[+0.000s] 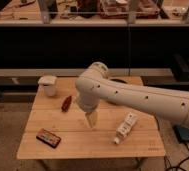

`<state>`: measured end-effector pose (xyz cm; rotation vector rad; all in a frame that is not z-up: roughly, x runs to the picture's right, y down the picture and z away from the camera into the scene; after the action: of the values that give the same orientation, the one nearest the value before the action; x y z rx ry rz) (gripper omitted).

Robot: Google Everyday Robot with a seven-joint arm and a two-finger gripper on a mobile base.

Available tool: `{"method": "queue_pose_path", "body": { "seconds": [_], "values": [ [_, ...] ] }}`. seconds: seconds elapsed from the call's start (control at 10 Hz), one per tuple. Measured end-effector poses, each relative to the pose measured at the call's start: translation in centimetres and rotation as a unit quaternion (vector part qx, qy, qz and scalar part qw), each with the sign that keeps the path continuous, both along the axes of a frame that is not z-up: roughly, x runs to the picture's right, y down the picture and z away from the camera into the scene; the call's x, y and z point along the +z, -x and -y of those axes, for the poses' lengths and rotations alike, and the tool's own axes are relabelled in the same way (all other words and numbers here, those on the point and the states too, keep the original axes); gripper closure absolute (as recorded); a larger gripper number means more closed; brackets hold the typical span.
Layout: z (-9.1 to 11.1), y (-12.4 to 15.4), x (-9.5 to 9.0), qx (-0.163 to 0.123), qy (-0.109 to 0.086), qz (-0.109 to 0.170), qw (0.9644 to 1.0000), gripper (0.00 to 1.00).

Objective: Move the arm in a circular motion

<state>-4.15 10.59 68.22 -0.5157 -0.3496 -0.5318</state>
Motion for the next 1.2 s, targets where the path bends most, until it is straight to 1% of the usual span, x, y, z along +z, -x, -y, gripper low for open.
{"method": "queue_pose_path", "body": {
  "seconds": [0.6,0.7,0.8,0.9,1.0,1.1,1.2],
  "values": [
    [0.0,0.0,0.0,0.000,0.000,0.000,1.0000,0.20],
    [0.0,0.1,0.3,0.002,0.003,0.003,1.0000,0.20],
    [0.1,0.5,1.1,0.001,0.009,0.010,0.9999,0.20],
    [0.3,1.5,3.1,-0.002,0.021,0.024,0.9995,0.20],
    [0.9,2.2,6.0,-0.006,0.032,0.035,0.9989,0.20],
    [1.7,2.7,8.9,-0.014,0.038,0.041,0.9983,0.20],
    [2.7,3.1,11.0,-0.024,0.038,0.045,0.9980,0.20]
  ]
}}
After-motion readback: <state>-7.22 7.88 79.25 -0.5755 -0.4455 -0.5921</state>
